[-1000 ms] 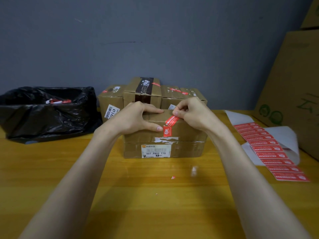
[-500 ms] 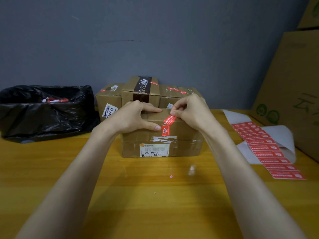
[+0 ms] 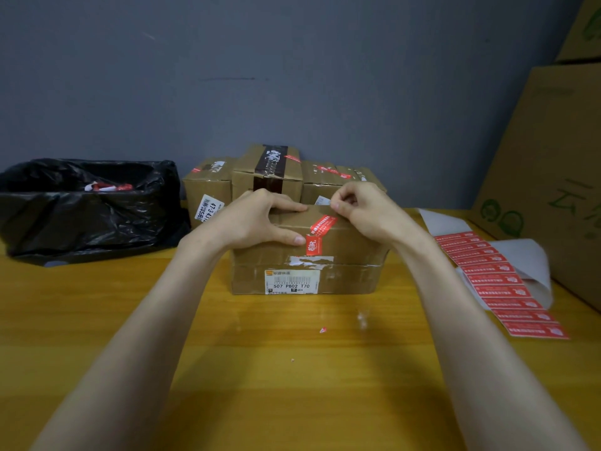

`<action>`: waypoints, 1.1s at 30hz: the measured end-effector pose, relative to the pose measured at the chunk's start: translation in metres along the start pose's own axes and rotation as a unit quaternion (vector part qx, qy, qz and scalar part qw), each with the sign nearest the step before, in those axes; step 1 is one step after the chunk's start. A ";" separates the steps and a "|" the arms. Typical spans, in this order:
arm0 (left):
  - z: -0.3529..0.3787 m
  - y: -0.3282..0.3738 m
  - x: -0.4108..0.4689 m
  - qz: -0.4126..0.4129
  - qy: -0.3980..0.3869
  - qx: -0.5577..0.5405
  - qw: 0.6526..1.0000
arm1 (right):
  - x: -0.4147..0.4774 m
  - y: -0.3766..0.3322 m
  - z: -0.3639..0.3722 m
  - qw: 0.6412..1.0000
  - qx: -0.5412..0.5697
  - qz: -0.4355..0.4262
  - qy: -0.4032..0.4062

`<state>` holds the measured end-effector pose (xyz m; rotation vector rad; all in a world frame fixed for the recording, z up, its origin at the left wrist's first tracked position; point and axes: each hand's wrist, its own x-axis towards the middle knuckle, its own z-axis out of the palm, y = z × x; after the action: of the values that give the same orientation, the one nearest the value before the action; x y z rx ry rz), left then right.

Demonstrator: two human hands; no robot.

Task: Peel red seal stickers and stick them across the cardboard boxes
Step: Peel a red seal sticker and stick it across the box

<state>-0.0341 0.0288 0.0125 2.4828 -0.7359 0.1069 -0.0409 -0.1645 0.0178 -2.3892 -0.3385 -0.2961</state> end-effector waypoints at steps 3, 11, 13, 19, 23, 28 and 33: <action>0.000 -0.001 0.000 -0.005 0.004 0.004 1.000 | -0.001 -0.002 0.000 1.000 -0.022 -0.011 0.005; 0.000 -0.001 0.001 -0.003 0.001 0.001 1.000 | -0.001 -0.007 0.007 0.998 -0.067 0.005 -0.001; 0.000 -0.001 0.001 -0.003 0.000 -0.003 1.000 | -0.003 -0.008 0.005 0.998 -0.065 0.003 -0.018; -0.001 -0.001 0.001 -0.006 -0.005 -0.003 1.000 | -0.002 -0.007 -0.003 0.998 -0.014 0.008 -0.064; -0.002 -0.001 0.000 -0.006 -0.004 -0.006 1.000 | 0.001 -0.001 -0.007 0.998 0.038 0.009 -0.039; -0.001 -0.001 0.001 -0.004 -0.003 -0.004 1.000 | 0.002 0.001 -0.007 1.000 0.023 -0.004 0.001; -0.001 -0.003 0.002 -0.003 -0.001 -0.005 1.000 | 0.002 -0.001 -0.004 0.999 -0.013 -0.015 0.027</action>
<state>-0.0309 0.0305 0.0127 2.4764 -0.7281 0.0980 -0.0394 -0.1662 0.0221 -2.3985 -0.3472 -0.3808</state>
